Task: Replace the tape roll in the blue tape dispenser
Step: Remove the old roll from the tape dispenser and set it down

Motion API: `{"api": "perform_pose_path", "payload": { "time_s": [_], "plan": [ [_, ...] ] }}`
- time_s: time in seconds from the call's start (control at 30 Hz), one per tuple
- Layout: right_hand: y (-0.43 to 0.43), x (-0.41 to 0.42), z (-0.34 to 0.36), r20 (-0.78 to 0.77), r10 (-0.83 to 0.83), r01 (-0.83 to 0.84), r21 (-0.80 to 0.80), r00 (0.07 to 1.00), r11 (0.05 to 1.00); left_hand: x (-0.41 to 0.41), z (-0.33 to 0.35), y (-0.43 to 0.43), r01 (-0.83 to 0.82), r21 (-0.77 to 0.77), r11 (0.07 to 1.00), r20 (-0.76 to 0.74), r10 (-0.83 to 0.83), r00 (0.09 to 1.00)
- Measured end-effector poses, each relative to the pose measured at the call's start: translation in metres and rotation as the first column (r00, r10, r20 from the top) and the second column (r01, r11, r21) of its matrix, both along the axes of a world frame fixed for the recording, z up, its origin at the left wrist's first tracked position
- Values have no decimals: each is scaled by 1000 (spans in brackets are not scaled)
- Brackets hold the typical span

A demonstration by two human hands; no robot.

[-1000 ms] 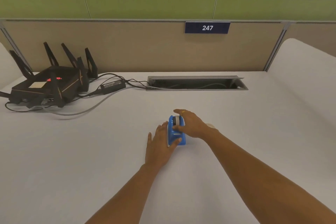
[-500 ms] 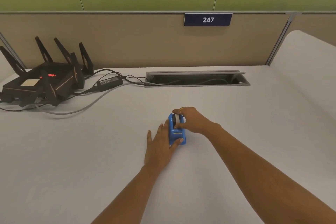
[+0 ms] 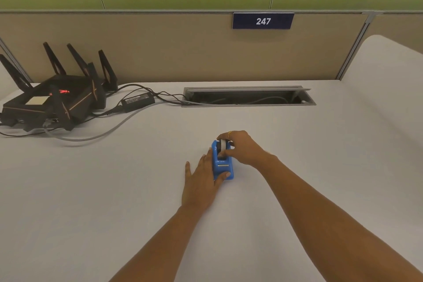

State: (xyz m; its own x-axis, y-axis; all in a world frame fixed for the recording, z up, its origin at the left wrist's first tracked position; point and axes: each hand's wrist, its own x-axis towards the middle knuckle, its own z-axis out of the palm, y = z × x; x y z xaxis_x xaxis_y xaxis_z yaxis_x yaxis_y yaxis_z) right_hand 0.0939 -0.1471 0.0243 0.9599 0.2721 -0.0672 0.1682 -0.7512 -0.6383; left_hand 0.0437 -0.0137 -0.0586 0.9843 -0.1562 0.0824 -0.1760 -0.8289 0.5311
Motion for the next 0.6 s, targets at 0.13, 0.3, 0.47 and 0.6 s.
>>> {"api": "perform_pose_path", "payload": {
  "time_s": [0.13,0.3,0.47,0.6],
  "plan": [
    [0,0,-1,3,-1,1,8,1000,1000,-1,2,0,-2,12,1000,6,2,1000],
    [-1,0,-2,15,-8,7,36,1000,999,-2,3,0,-10,26,1000,7,9,1000],
    [-1,2,2,8,-21,20,67,1000,998,-2,5,-2,-18,19,1000,5,18,1000],
    [-2,0,2,-11,-48,49,135,999,990,-2,6,-2,-23,22,999,1,23,1000]
  ]
}}
